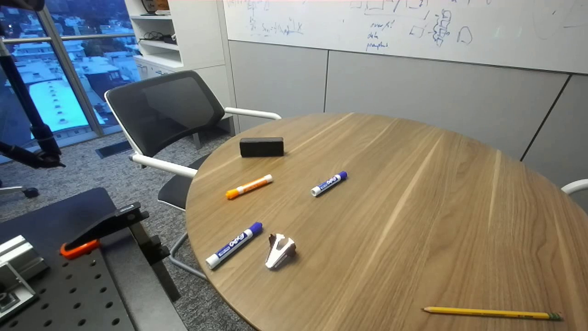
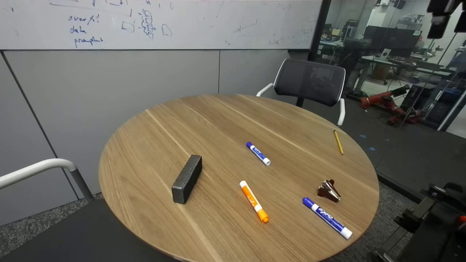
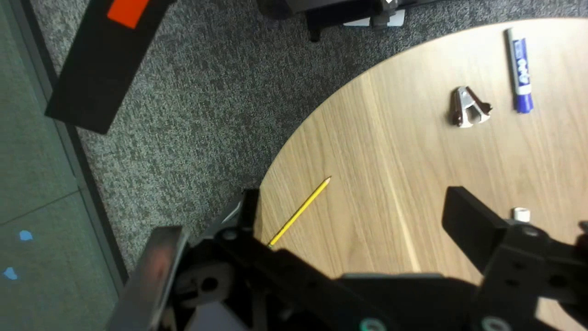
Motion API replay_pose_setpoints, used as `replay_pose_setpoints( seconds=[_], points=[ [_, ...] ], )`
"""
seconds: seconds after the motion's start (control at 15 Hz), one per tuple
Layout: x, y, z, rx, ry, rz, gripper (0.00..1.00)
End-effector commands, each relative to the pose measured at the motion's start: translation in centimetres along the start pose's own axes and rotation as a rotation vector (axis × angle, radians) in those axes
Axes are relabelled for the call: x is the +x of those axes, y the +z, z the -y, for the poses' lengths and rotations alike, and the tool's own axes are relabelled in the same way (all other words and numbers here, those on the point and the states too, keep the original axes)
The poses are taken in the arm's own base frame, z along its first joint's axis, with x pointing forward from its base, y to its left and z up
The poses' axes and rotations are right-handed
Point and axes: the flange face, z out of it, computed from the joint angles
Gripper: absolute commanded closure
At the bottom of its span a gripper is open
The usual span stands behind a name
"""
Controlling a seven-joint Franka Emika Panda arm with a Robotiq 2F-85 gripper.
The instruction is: Move the pencil to the left.
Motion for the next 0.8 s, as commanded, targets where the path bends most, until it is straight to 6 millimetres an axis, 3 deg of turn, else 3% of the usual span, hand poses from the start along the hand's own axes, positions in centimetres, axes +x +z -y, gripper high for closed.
replay_pose_setpoints(
  seconds=[0.0,0.4,0.53,0.73],
  points=[
    [6.9,4.6,-2.0,0.009,0.086,0.052,0.00],
    [13.8,17.6,-4.8,-0.021,0.214,0.144,0.00],
    [15.6,22.1,-4.8,-0.007,0.261,0.180,0.00],
    [17.7,27.3,-4.6,0.035,0.335,0.218,0.00]
  ],
)
